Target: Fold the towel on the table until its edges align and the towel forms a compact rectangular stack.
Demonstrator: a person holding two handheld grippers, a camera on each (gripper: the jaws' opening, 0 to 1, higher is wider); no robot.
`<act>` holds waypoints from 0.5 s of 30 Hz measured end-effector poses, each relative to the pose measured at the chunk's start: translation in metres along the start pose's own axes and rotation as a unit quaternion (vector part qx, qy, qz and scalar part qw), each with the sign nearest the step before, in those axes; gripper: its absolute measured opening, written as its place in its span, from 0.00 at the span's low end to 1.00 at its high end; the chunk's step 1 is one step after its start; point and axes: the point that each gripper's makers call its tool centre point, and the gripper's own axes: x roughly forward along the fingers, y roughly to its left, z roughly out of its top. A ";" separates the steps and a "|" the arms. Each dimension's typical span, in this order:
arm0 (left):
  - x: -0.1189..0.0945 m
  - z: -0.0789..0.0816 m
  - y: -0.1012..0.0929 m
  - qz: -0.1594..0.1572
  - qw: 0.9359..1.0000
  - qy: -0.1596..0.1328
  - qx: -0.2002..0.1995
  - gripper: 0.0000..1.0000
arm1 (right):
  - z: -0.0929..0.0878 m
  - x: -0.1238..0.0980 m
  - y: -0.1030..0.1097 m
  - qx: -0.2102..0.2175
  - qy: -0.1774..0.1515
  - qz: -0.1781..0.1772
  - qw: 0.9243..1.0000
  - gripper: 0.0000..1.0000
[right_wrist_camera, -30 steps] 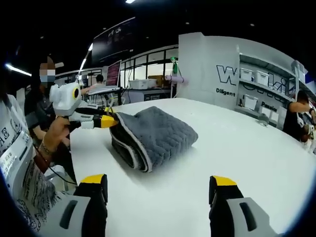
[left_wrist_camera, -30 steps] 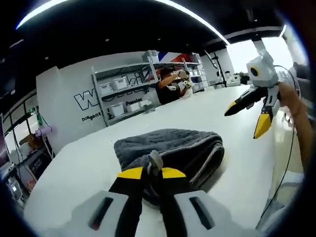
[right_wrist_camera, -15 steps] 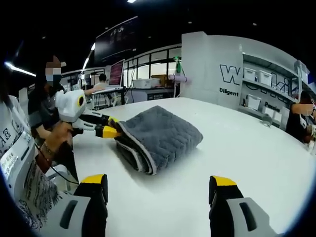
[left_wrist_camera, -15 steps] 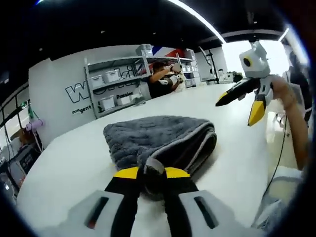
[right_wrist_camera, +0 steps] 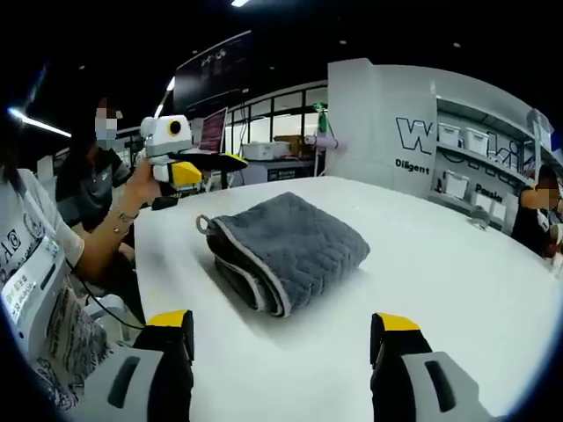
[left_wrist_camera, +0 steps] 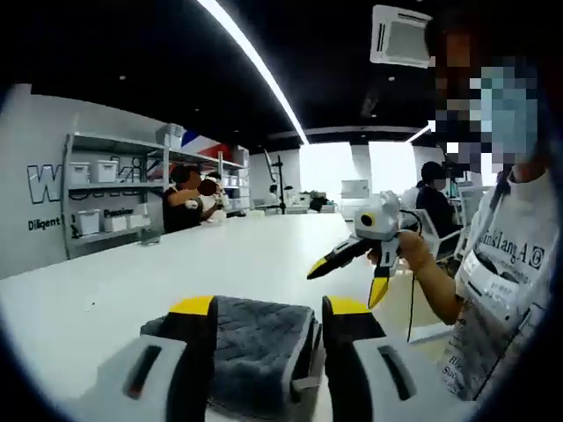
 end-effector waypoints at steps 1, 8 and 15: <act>0.003 -0.007 0.004 -0.011 1.000 0.011 0.003 0.64 | 0.000 0.000 0.001 0.000 0.000 0.001 1.000 0.86; 0.023 -0.032 0.030 -0.041 0.999 0.021 -0.003 0.70 | -0.002 -0.001 -0.002 0.006 0.004 -0.004 1.000 0.87; 0.020 -0.067 0.031 -0.059 0.995 0.075 0.005 0.75 | -0.004 0.003 -0.003 0.003 0.013 -0.005 1.000 0.98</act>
